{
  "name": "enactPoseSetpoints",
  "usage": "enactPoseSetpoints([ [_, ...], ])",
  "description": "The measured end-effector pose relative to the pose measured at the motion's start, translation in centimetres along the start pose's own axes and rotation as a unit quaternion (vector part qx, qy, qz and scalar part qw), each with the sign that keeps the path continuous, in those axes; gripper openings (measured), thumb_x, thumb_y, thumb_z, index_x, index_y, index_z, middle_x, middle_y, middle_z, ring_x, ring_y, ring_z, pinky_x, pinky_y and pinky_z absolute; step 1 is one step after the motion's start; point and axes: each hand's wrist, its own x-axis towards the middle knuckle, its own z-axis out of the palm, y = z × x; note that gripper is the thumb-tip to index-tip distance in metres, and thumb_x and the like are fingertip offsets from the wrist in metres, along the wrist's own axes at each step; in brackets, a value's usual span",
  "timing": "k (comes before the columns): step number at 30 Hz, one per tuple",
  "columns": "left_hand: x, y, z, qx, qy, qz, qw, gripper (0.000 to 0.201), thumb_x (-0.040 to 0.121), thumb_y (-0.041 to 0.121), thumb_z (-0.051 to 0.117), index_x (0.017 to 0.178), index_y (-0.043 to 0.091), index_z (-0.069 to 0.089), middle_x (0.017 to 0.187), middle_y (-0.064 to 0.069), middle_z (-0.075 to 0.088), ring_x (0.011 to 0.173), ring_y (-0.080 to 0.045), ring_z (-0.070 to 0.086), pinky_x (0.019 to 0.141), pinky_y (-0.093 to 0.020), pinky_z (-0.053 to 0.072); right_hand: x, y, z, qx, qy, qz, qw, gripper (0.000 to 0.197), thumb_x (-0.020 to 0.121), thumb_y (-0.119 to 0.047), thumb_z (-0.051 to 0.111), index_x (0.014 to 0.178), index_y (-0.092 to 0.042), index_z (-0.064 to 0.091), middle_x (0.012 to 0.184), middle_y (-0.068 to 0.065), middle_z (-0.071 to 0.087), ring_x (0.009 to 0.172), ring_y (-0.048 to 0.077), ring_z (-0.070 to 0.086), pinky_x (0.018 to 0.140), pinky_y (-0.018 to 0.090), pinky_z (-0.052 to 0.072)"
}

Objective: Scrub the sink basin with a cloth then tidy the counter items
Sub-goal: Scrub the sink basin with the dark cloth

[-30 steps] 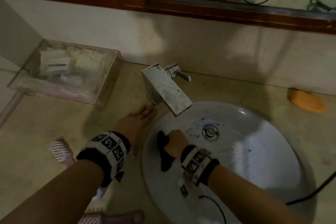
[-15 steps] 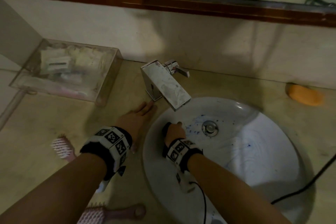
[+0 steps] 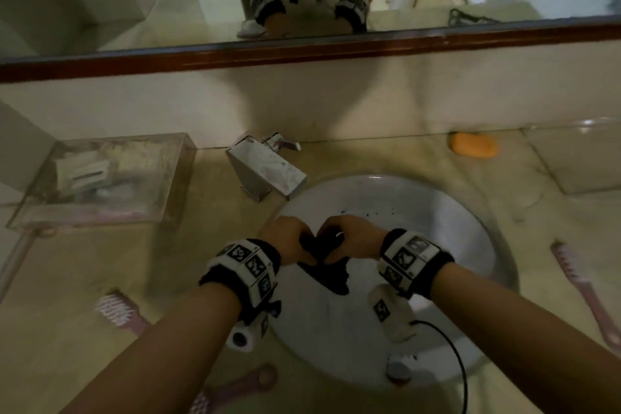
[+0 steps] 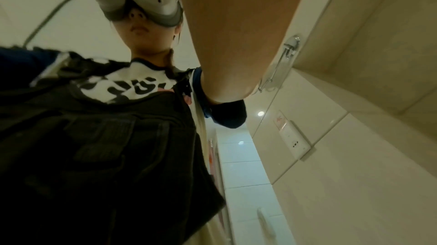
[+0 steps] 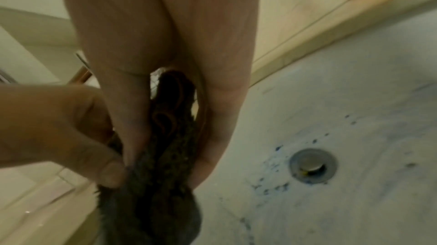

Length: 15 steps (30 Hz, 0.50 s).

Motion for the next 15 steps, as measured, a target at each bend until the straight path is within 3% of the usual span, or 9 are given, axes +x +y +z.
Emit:
enactPoseSetpoints([
  [2, 0.0, 0.7, 0.7, -0.003, -0.004, -0.004, 1.0, 0.036, 0.078, 0.028, 0.074, 0.103, 0.003, 0.071, 0.099, -0.011, 0.069, 0.082, -0.017, 0.057, 0.065, -0.026, 0.043, -1.3, 0.3, 0.2, 0.011, 0.008, 0.002, 1.0, 0.041, 0.079, -0.007, 0.072, 0.118, -0.001, 0.06, 0.125, 0.016, 0.06, 0.116, 0.032, 0.057, 0.099, 0.042, 0.049],
  [4, -0.1, 1.3, 1.6, 0.003, -0.027, -0.005, 1.0, 0.035, 0.078, 0.027, 0.074, 0.103, 0.002, 0.07, 0.099, -0.013, 0.069, 0.081, -0.018, 0.058, 0.062, -0.026, 0.045, -2.3, 1.1, 0.5, -0.013, 0.009, 0.014, 1.0, 0.034, 0.082, -0.008, 0.07, 0.115, 0.0, 0.063, 0.122, 0.017, 0.062, 0.114, 0.034, 0.058, 0.099, 0.045, 0.049],
  [8, -0.2, 1.8, 3.6, 0.085, -0.066, 0.009, 0.994, 0.041, 0.079, 0.025, 0.073, 0.112, 0.003, 0.064, 0.118, -0.014, 0.064, 0.106, -0.028, 0.062, 0.086, -0.033, 0.052, -5.4, 3.8, -0.3, -0.048, -0.004, 0.063, 0.997, 0.051, 0.086, -0.015, 0.067, 0.133, -0.017, 0.05, 0.14, 0.005, 0.047, 0.122, 0.025, 0.053, 0.104, 0.038, 0.046],
  [12, -0.6, 1.4, 5.8, 0.16, -0.09, 0.037, 0.982, 0.033, 0.081, 0.021, 0.07, 0.107, 0.006, 0.057, 0.106, -0.011, 0.055, 0.097, -0.022, 0.056, 0.09, -0.034, 0.05, -9.0, 7.9, -1.1, -0.28, -0.078, 0.099, 0.952, 0.07, 0.085, -0.032, 0.067, 0.145, -0.024, 0.034, 0.156, 0.005, 0.026, 0.144, 0.024, 0.025, 0.118, 0.037, 0.021],
  [15, -0.9, 1.9, 7.2, 0.214, -0.125, 0.034, 0.968, 0.037, 0.085, 0.02, 0.066, 0.117, 0.005, 0.054, 0.122, -0.015, 0.057, 0.111, -0.027, 0.058, 0.095, -0.035, 0.048, -11.1, 11.7, -1.3, -0.371, -0.128, 0.153, 0.907, 0.085, 0.079, -0.048, 0.068, 0.148, -0.033, 0.022, 0.161, 0.004, 0.005, 0.149, 0.027, 0.0, 0.12, 0.052, 0.011],
])
